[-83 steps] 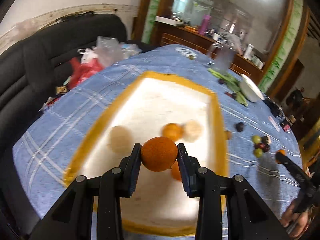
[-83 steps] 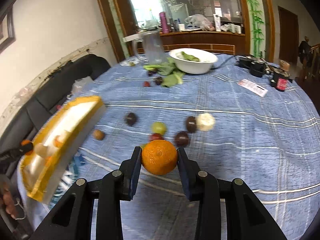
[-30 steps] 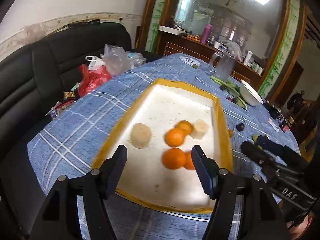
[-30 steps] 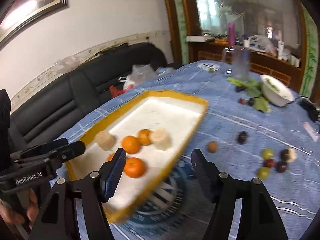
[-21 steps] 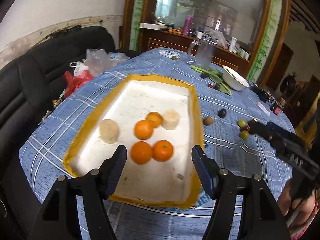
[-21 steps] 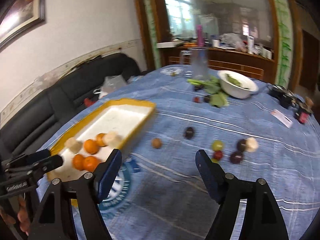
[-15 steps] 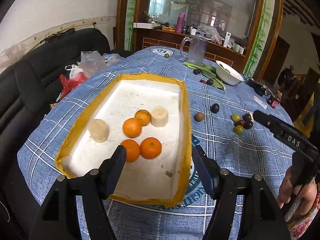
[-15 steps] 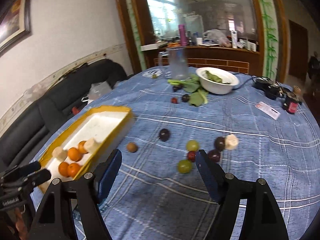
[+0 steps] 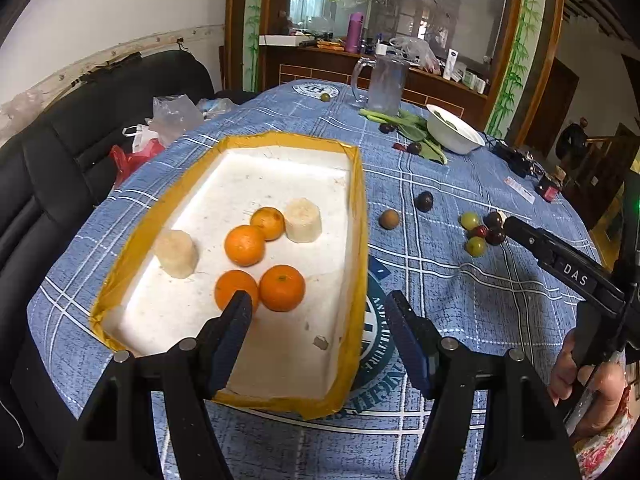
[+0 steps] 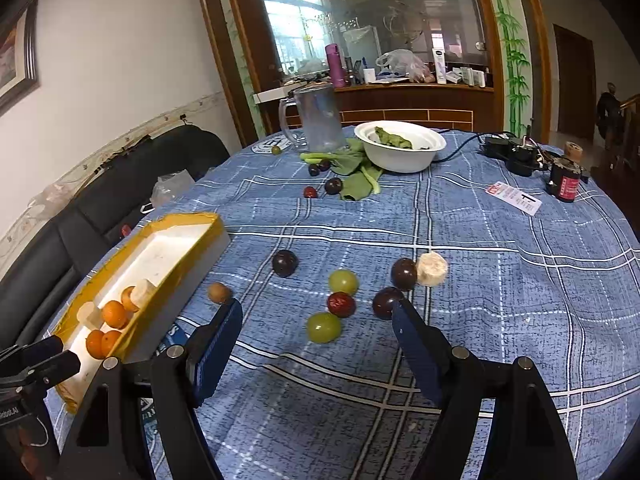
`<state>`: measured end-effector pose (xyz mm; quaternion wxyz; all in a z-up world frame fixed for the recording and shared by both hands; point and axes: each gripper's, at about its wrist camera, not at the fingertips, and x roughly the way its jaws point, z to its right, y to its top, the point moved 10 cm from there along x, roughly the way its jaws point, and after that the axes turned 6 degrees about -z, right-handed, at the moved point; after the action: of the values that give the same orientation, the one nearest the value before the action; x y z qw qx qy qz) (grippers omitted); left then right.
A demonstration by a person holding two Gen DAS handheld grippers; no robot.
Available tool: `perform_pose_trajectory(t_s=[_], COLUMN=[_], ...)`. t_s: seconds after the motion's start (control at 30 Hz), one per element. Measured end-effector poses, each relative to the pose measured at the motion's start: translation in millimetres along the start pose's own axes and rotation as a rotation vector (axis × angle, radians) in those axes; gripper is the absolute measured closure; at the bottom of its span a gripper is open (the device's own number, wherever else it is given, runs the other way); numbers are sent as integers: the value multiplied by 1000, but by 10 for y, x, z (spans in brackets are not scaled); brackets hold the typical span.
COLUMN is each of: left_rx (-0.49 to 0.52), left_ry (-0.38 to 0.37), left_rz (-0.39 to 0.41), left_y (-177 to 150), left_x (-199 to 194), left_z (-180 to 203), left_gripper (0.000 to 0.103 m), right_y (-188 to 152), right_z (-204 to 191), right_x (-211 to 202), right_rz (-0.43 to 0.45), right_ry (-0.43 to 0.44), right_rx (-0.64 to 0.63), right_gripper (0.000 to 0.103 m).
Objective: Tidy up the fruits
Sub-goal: 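Withdraw both tools from the tray toward the grapes and plums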
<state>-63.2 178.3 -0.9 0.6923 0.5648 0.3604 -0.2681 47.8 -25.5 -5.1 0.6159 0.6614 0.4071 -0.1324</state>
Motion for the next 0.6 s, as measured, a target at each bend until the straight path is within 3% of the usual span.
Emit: perform_pose_trajectory(t_s=[0.33,0.6], left_rx=[-4,43], left_ry=[-38,-104], left_rz=[-14,-61], left_y=[-23,-83], left_x=[39,199], left_z=[38,286], left_gripper=[35,35], right_y=[-13,299], right_z=[137,539], right_x=[23,-263], right_rz=[11,67], right_ry=[-54,-138], right_rx=[15,111], right_gripper=[18,18])
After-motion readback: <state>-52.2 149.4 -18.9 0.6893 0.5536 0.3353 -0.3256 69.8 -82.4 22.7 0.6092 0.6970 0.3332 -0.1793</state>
